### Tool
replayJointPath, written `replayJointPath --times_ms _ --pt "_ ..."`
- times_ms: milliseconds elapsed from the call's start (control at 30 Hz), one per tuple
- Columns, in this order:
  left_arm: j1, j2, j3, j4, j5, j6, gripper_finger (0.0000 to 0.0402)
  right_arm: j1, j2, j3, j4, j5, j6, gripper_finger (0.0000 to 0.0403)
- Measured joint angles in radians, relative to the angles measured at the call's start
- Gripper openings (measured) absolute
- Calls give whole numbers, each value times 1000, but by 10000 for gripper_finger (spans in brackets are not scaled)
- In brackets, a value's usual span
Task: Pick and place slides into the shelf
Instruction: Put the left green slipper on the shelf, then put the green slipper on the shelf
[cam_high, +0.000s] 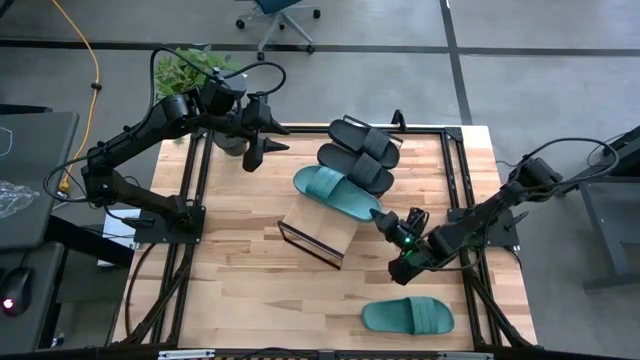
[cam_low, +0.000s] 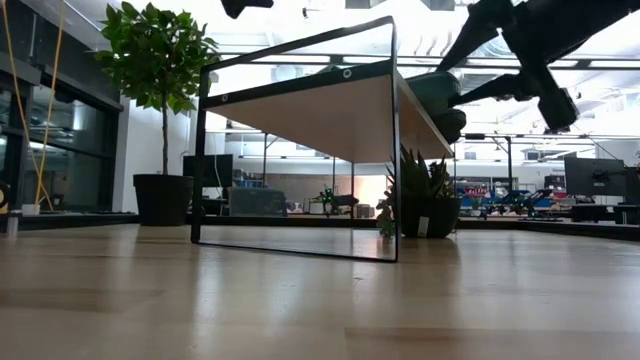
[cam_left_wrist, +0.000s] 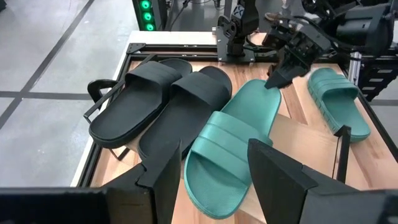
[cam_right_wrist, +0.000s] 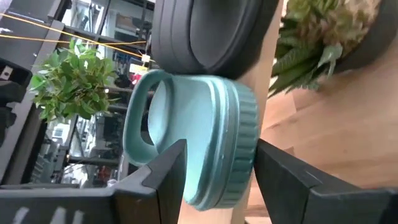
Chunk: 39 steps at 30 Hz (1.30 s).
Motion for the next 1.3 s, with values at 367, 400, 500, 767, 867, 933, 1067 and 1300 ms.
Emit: replayJointPath --times_ms 367,400,500,767,867,933,1067,1300 --pt "0 0 0 -2 0 11 174 0 -108 0 -221 -70 10 172" --pt "0 0 0 -2 0 14 174 0 -116 0 -244 -78 11 172" --pt "0 0 0 -2 0 18 174 0 -146 0 -325 -104 23 172" --pt "0 0 0 -11 0 18 174 50 -292 0 -546 -246 -76 172" --pt "0 0 0 -35 0 19 174 92 -366 0 -527 -361 -214 172" --pt "0 0 0 -47 1 19 174 111 -405 0 -504 -494 -271 172" --pt "0 0 0 -53 0 19 174 150 -438 0 -449 -794 -306 172" --pt "0 0 0 -53 1 18 174 269 -387 0 -405 -908 -208 172"
